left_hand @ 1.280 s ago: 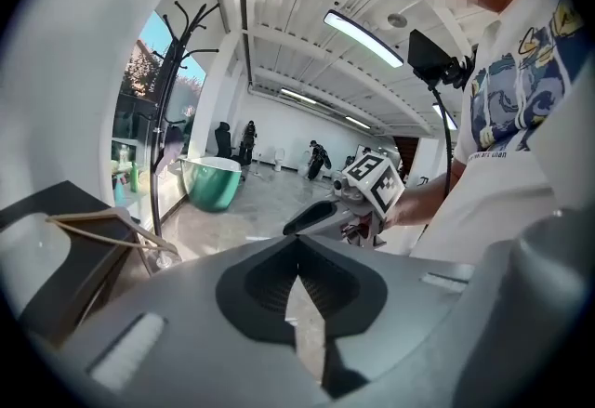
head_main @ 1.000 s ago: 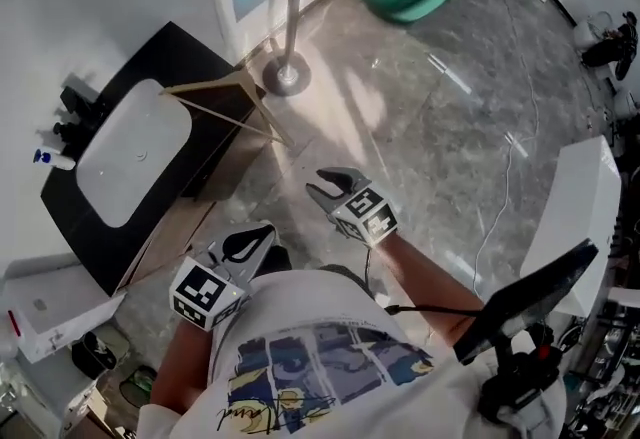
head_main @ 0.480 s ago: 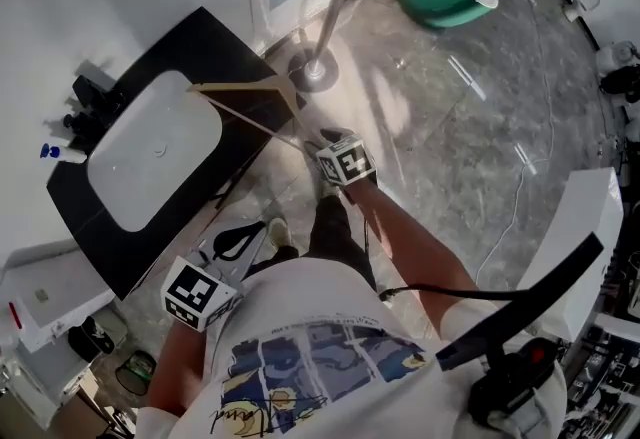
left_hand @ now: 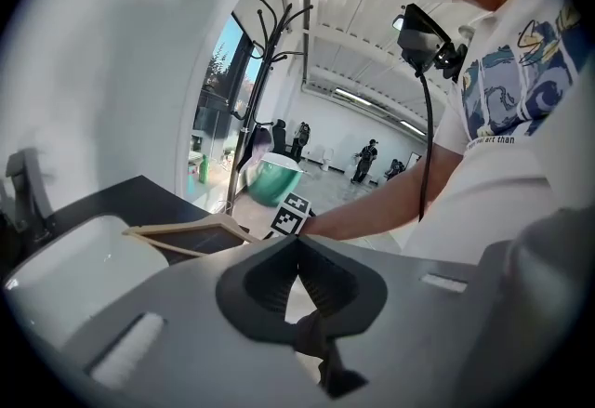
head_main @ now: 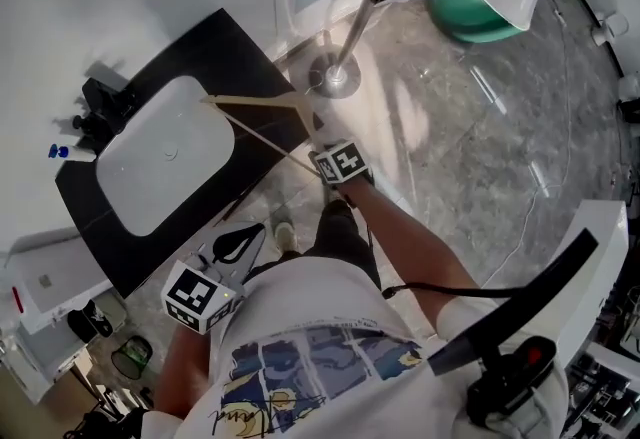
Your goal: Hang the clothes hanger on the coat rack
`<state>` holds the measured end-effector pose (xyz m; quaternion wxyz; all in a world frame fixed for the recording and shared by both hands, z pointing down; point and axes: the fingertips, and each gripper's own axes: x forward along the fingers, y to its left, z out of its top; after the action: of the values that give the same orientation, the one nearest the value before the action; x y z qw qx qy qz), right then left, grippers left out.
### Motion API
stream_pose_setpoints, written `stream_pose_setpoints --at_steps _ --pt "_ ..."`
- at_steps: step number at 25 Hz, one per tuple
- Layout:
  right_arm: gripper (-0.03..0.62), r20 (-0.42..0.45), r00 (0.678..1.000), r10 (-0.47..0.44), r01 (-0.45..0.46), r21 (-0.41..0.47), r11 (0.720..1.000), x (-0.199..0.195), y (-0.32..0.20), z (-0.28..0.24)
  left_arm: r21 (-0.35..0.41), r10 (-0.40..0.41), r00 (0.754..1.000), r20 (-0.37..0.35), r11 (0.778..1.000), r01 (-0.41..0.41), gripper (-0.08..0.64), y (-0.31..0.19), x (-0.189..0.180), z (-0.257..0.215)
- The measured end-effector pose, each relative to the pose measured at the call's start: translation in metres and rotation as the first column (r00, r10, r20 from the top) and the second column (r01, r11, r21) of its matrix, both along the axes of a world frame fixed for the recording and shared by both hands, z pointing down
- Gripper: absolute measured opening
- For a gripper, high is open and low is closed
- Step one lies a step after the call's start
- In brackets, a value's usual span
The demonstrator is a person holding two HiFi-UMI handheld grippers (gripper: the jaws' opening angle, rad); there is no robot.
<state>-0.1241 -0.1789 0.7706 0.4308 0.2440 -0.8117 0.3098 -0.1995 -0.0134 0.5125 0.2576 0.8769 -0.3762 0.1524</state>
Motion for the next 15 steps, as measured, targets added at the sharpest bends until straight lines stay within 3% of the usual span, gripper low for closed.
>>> stream_pose_setpoints --at_steps 2,7,15 --pt "0.057 0.012 1.000 -0.016 0.016 -0.008 1.000 0.002 -0.003 0.001 0.003 -0.003 1.000 0.006 1.000 0.003 0.003 -0.015 0.003 -0.001" --pt "0.049 0.018 0.995 -0.098 0.097 0.034 0.995 0.019 -0.014 -0.009 0.033 0.003 1.000 0.008 0.999 -0.004 0.003 -0.062 0.018 -0.011" --pt "0.046 0.025 0.981 -0.194 0.186 0.190 0.964 0.071 -0.064 -0.073 0.086 0.077 0.997 0.005 0.993 -0.077 0.002 -0.127 0.064 -0.028"
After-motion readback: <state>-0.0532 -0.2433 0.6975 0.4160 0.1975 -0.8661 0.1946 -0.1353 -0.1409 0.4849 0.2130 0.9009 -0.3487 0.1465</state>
